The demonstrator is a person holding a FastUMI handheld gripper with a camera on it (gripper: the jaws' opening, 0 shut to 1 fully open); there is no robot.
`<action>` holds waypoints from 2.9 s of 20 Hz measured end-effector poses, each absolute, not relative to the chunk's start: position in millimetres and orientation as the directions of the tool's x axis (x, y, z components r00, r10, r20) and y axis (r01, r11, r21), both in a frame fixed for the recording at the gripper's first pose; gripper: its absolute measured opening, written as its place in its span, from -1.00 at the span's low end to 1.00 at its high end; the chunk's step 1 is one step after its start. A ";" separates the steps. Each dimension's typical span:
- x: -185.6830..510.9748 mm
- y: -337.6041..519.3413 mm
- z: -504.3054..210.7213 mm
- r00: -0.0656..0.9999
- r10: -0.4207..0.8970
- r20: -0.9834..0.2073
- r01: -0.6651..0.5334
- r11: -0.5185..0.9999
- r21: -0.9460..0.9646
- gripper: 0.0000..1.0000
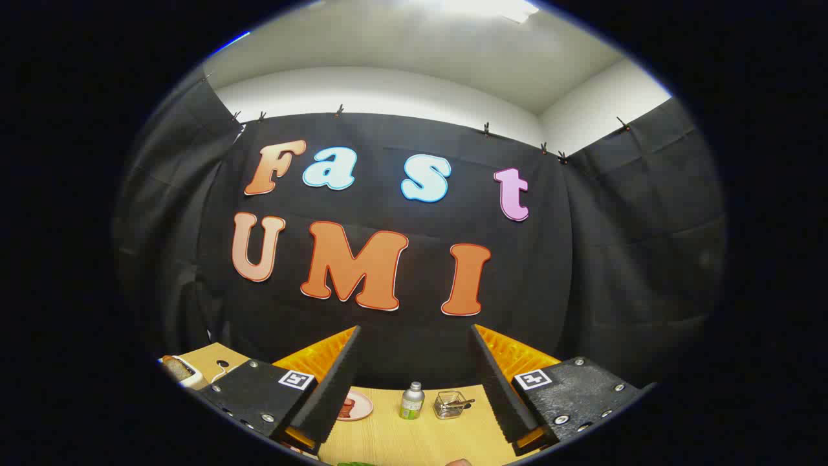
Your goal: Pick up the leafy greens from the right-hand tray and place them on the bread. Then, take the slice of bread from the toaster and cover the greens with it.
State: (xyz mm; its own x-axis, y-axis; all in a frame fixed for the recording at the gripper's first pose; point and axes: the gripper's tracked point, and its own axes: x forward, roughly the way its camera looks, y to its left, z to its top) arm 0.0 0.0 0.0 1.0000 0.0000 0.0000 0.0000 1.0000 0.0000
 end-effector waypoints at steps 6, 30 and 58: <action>7.0 5.6 -7.5 1.000 0.021 -0.001 -0.021 1.000 0.013 0.93; -20.7 17.8 -178.4 0.899 0.097 -0.428 -0.085 0.995 0.046 0.94; -165.2 83.4 -443.6 0.181 0.178 -0.967 -0.225 0.965 0.135 0.62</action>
